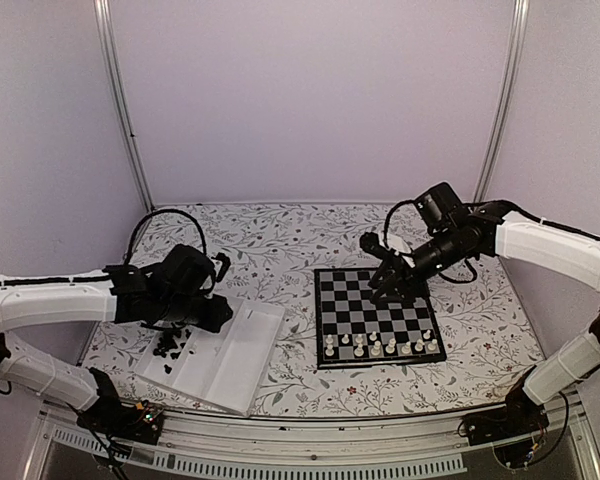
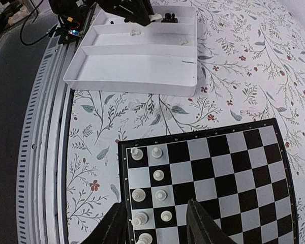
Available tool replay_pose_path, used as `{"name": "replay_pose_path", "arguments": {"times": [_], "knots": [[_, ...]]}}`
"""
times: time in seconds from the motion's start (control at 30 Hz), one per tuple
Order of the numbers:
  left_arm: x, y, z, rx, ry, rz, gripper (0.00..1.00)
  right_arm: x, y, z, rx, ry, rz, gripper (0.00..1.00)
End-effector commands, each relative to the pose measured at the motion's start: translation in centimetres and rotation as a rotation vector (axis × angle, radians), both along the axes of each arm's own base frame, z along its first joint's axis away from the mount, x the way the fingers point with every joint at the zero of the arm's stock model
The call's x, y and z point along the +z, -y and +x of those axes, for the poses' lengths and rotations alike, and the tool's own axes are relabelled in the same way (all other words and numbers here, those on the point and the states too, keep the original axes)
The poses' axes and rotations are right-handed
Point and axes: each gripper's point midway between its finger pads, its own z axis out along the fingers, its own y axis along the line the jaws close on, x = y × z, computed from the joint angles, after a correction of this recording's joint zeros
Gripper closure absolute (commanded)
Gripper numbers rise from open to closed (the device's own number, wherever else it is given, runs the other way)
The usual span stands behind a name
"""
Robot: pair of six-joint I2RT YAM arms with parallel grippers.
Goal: Set up the chess pieces on the board
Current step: Pick up the chess piece from the storage box, then place the chess piece on the chessboard.
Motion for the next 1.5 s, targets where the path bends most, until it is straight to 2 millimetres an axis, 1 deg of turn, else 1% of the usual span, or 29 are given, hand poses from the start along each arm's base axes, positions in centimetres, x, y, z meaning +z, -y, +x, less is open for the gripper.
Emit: {"name": "replay_pose_path", "arguments": {"times": [0.0,0.1,0.17,0.2,0.23,0.3,0.33,0.37,0.4,0.43,0.47,0.5,0.57,0.7,0.83,1.1,1.3,1.47], "knots": [[7.1,5.5,-0.1,-0.342,0.355,-0.181,1.00,3.0,-2.0,0.8,0.008,-0.044,0.091,0.58],[10.8,7.7,-1.5,-0.470,0.465,-0.276,1.00,4.7,-3.5,2.0,-0.006,-0.084,0.145,0.57],[12.4,8.9,-1.8,-0.514,0.512,-0.293,1.00,6.1,-4.6,2.3,0.004,-0.133,0.195,0.55],[12.7,9.5,-2.0,-0.538,0.522,-0.288,1.00,6.9,-5.1,2.2,0.014,-0.174,0.224,0.53],[13.0,10.3,-2.7,-0.581,0.525,-0.295,1.00,7.5,-5.7,2.2,0.033,-0.213,0.247,0.53],[13.1,11.7,-3.5,-0.641,0.532,-0.283,1.00,8.8,-6.9,1.9,0.092,-0.316,0.306,0.52],[13.4,12.2,-3.9,-0.664,0.540,-0.279,0.99,8.5,-7.3,1.8,0.104,-0.388,0.315,0.52],[13.1,12.8,-4.1,-0.684,0.535,-0.263,0.99,9.2,-7.8,1.7,0.128,-0.425,0.336,0.52],[13.0,13.3,-4.2,-0.697,0.537,-0.251,0.99,8.7,-8.3,1.7,0.141,-0.482,0.337,0.52],[13.1,13.9,-4.4,-0.712,0.539,-0.248,0.99,8.7,-8.7,1.5,0.158,-0.510,0.343,0.52],[12.3,13.9,-4.2,-0.705,0.523,-0.207,0.99,8.5,-9.1,1.2,0.177,-0.544,0.345,0.52],[12.1,14.1,-4.3,-0.705,0.516,-0.190,0.99,8.5,-9.5,0.8,0.196,-0.566,0.351,0.52],[11.8,14.6,-4.2,-0.712,0.526,-0.144,1.00,8.0,-10.2,0.1,0.219,-0.615,0.344,0.52],[11.4,15.4,-4.0,-0.711,0.537,-0.083,1.00,7.3,-11.0,-1.2,0.245,-0.658,0.322,0.52],[11.2,15.9,-4.0,-0.711,0.550,-0.045,1.00,6.9,-11.4,-2.0,0.254,-0.682,0.306,0.54],[11.5,16.4,-4.3,-0.716,0.571,-0.031,1.00,4.7,-11.9,-1.8,0.210,-0.689,0.250,0.57],[11.6,16.6,-4.4,-0.716,0.575,-0.026,1.00,4.0,-12.5,-2.0,0.207,-0.704,0.230,0.60],[11.4,16.6,-4.1,-0.702,0.579,-0.011,1.00,3.7,-12.9,-2.6,0.218,-0.713,0.219,0.67]]}}
